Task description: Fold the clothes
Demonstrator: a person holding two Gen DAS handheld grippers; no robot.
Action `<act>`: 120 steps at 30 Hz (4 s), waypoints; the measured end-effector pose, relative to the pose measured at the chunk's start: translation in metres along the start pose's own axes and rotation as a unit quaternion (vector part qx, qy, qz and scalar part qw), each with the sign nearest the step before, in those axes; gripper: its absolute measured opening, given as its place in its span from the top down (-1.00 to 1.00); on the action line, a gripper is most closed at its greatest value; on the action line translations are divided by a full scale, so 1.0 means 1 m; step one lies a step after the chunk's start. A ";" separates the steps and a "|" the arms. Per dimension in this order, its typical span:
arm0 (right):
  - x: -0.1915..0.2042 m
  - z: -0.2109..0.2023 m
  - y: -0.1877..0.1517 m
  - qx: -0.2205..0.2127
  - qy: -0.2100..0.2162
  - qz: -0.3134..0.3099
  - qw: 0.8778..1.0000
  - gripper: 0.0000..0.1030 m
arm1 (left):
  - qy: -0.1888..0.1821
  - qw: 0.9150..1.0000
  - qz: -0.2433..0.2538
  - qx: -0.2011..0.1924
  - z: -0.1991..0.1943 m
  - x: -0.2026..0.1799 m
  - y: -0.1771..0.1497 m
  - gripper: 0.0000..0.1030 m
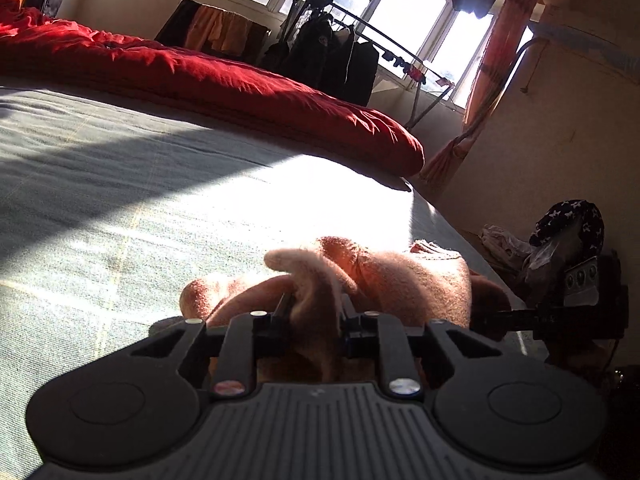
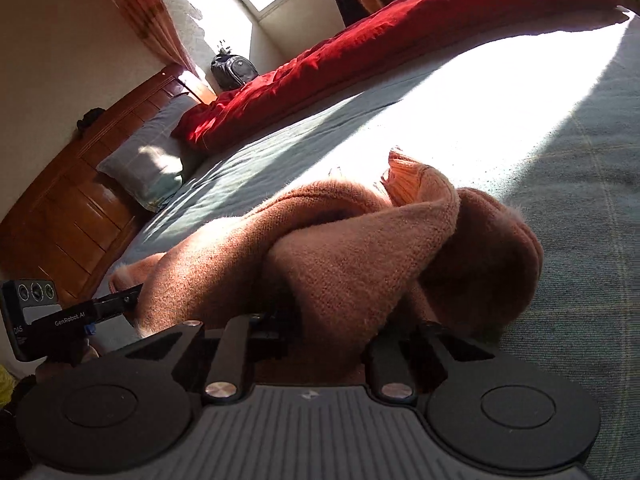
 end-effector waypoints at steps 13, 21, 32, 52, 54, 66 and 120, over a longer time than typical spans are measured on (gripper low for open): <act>0.014 -0.007 0.073 0.047 -0.173 -0.225 0.958 0.85 | 0.104 0.985 0.139 -0.017 0.019 -0.037 0.058 0.74; 0.018 0.025 0.105 0.067 -0.227 -0.308 0.921 0.85 | 0.142 0.976 0.164 -0.025 0.046 -0.033 0.090 0.75; -0.027 0.056 0.156 0.063 -0.315 -0.331 0.887 0.85 | 0.198 0.962 0.185 -0.036 0.101 -0.013 0.146 0.75; -0.127 0.159 0.177 0.098 -0.368 -0.224 0.897 0.77 | 0.295 0.936 0.189 0.020 0.246 0.032 0.156 0.57; -0.127 0.154 0.178 0.093 -0.360 -0.209 0.904 0.75 | 0.302 0.934 0.190 0.034 0.249 0.036 0.149 0.48; -0.072 0.049 0.168 0.021 -0.244 -0.171 0.954 0.22 | 0.225 0.959 0.171 0.021 0.142 -0.004 0.152 0.13; 0.076 -0.051 -0.074 -0.095 -0.077 -0.212 0.970 -0.14 | -0.040 0.997 0.061 0.018 0.034 -0.152 -0.044 0.90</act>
Point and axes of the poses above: each gripper's, at about its wrist camera, not at the fingertips, and z roughly the way its jaws point, x to its left, y to its top, the point moved 2 cm from there along z, roughly the way its jaws point, and after that the axes turned 6 degrees about -z, right-handed, at the moved point
